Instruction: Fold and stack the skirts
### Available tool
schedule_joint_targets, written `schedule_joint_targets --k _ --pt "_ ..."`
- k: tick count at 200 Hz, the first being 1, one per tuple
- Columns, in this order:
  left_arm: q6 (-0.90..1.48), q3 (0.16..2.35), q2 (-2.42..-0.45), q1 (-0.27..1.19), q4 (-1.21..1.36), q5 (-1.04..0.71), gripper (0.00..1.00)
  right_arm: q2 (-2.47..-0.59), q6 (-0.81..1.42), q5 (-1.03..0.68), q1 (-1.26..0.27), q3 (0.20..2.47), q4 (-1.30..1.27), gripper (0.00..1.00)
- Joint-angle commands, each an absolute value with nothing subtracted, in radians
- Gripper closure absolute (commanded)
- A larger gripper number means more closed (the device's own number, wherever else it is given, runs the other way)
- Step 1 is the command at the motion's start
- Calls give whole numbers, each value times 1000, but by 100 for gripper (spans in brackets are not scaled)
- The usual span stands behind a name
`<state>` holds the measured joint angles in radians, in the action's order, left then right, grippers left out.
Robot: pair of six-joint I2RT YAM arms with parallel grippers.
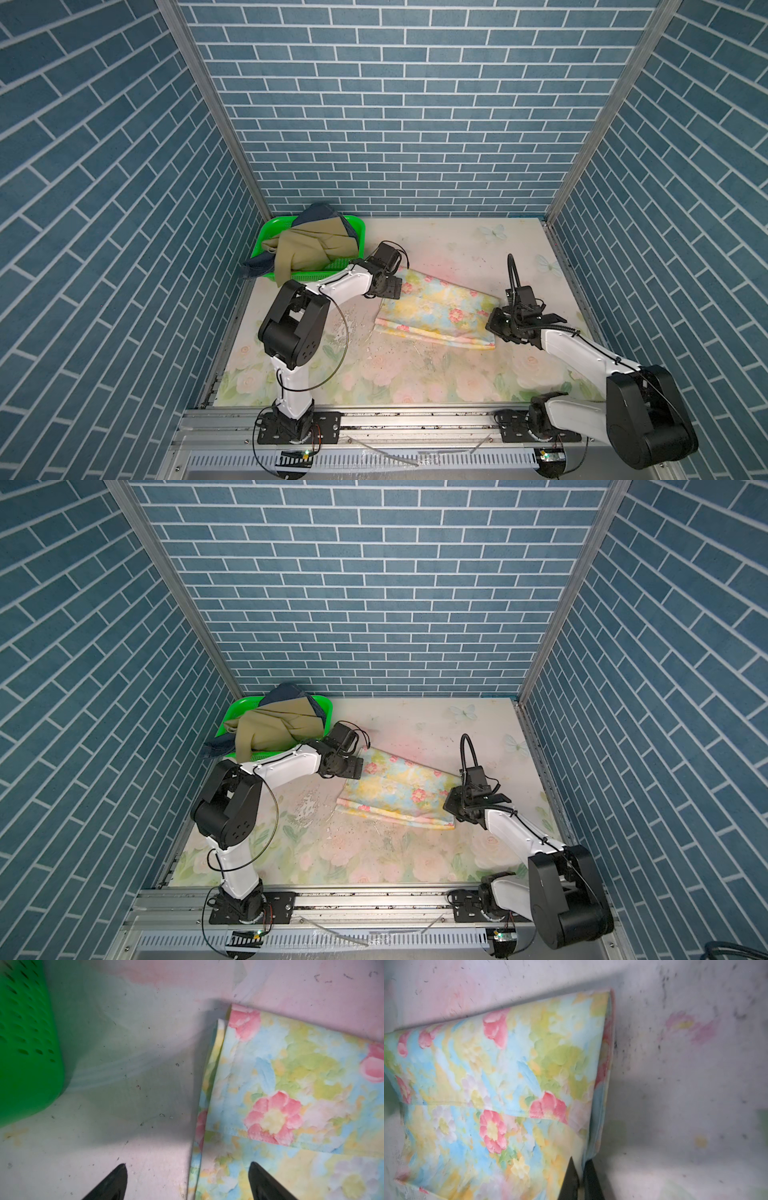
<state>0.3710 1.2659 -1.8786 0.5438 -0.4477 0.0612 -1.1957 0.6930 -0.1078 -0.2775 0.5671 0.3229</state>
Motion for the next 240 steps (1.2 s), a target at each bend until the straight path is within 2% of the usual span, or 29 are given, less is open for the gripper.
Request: schedule_joint_targets --k 1,33,50,93,123,167,240 --pt "395 1218 -1889 548 -410 3 10 -1163 619 -34 -278 630 457 100" --pt "430 1149 -1891 567 -341 -50 15 -1138 598 -21 -293 674 510 100" --pt "444 1123 -1900 576 -312 -74 23 -1132 591 -1 -316 710 542 100" --pt "466 1065 -1907 601 -244 -100 70 -1142 589 34 -385 812 603 100" --pt "472 1029 -1905 607 -210 -100 83 -1166 594 58 -431 896 630 100" --pt "478 994 -1901 609 -167 -113 89 -1257 597 86 -529 1046 641 100" --pt "493 944 -1901 609 -100 -137 89 -1489 684 58 -716 1229 521 100"
